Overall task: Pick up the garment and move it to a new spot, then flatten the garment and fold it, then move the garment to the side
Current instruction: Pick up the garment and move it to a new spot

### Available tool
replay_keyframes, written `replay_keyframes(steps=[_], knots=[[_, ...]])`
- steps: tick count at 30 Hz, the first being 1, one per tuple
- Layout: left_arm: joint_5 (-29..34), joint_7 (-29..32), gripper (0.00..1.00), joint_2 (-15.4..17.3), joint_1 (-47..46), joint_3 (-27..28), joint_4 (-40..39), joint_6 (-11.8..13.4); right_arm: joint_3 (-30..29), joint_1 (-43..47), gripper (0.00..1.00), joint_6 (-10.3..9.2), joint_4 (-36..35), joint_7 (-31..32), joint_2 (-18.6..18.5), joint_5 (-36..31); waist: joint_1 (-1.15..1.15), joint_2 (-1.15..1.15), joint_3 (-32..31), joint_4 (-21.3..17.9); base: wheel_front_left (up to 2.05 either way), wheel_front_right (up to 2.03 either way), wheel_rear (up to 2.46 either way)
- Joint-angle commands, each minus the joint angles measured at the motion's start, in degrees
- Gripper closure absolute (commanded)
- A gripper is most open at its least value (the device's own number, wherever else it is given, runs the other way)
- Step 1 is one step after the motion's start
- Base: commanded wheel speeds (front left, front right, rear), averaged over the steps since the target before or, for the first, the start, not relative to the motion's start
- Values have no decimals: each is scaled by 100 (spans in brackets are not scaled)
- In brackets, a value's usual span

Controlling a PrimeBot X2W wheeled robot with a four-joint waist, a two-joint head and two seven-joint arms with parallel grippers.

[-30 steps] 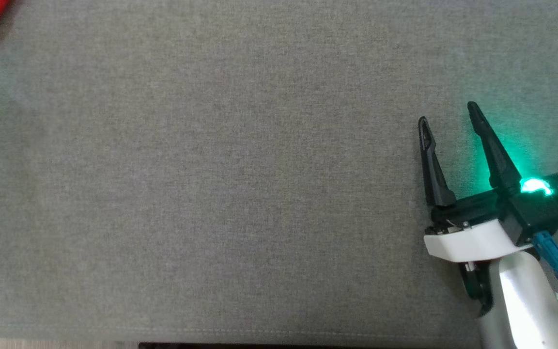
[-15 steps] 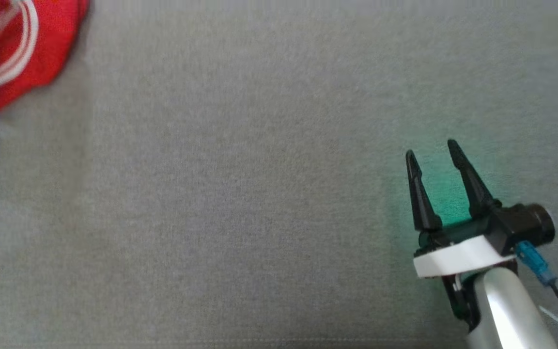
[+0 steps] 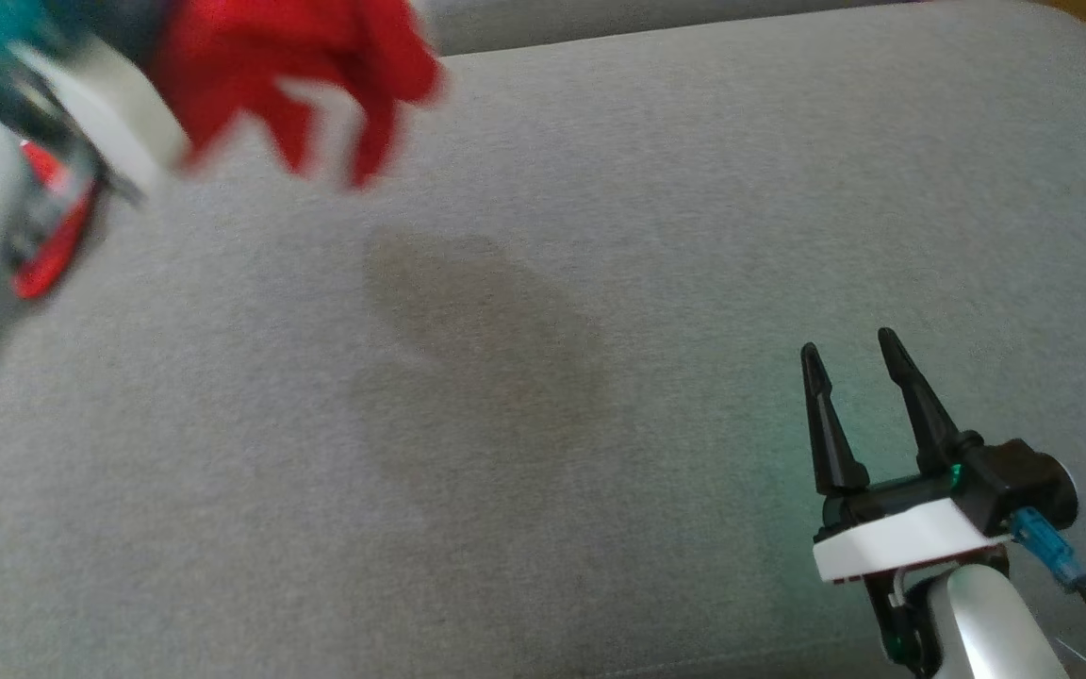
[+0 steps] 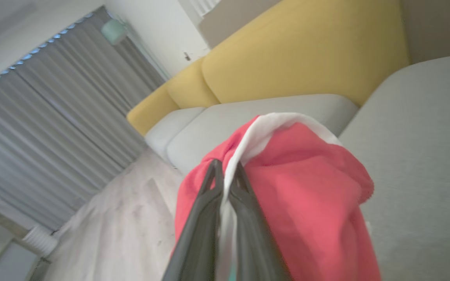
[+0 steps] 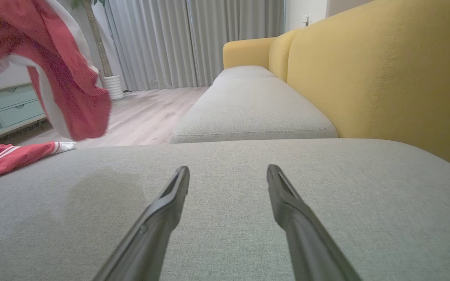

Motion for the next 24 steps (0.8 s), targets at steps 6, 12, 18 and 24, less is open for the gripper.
replay_keyframes(steps=[6, 12, 18, 24], knots=[[-189, -656, 100, -478, 1095, -358, -244, 212, 200, 49, 0, 22, -193, -63, -20, 166, 1, 0, 25, -320, 0, 0, 0], [-361, -1164, 100, -1246, 2040, -794, 371, 223, 204, 57, 0, 22, -202, -63, -20, 207, 1, 0, 109, -338, 0, 0, 0], [-502, -1534, 100, -1738, 2309, -827, 822, 281, 203, 61, 0, 22, -151, -63, -20, 221, 1, 0, 77, -246, 0, 0, 0], [-506, -1804, 0, -2014, 2422, -711, 1068, 441, 229, 53, 0, 22, -82, -63, -20, 248, 1, 0, -57, -119, 0, 0, 0]])
